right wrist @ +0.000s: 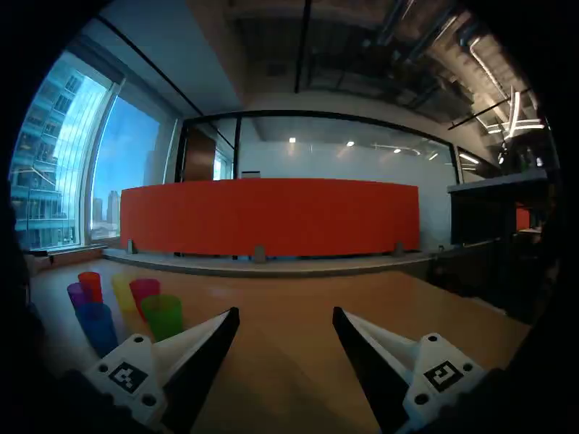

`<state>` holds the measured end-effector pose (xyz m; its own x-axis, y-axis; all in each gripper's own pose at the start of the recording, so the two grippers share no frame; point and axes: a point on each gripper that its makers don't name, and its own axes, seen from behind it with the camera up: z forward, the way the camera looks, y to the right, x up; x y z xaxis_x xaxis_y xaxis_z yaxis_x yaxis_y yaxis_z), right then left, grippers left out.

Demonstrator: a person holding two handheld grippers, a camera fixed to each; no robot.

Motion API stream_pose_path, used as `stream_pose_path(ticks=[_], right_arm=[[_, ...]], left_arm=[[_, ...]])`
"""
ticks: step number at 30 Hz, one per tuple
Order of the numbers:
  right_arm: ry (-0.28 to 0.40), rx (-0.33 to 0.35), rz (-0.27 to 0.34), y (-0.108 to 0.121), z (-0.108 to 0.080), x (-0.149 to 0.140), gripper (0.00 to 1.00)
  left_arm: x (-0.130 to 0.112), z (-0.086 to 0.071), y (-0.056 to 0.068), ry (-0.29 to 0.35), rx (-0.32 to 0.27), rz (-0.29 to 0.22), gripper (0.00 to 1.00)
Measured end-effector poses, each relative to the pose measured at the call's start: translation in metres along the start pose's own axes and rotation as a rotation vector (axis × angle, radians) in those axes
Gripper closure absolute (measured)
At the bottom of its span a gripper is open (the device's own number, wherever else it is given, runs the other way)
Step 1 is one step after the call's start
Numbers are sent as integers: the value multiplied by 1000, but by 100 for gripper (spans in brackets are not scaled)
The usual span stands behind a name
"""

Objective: Pour water

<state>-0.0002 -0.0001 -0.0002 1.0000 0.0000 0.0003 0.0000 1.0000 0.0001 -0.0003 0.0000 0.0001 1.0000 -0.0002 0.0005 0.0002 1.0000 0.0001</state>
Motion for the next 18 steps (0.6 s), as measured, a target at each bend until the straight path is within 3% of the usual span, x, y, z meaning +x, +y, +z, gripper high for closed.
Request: stream_pose_path(ticks=[6,18], right_arm=[[-14,3,1,-1,-2,0,0],[-39,52,8,-9,-3,53,0]], left_arm=[[1,3,-2,-7,2,-3,3],[53,8,0,-3,-41,-27,3]])
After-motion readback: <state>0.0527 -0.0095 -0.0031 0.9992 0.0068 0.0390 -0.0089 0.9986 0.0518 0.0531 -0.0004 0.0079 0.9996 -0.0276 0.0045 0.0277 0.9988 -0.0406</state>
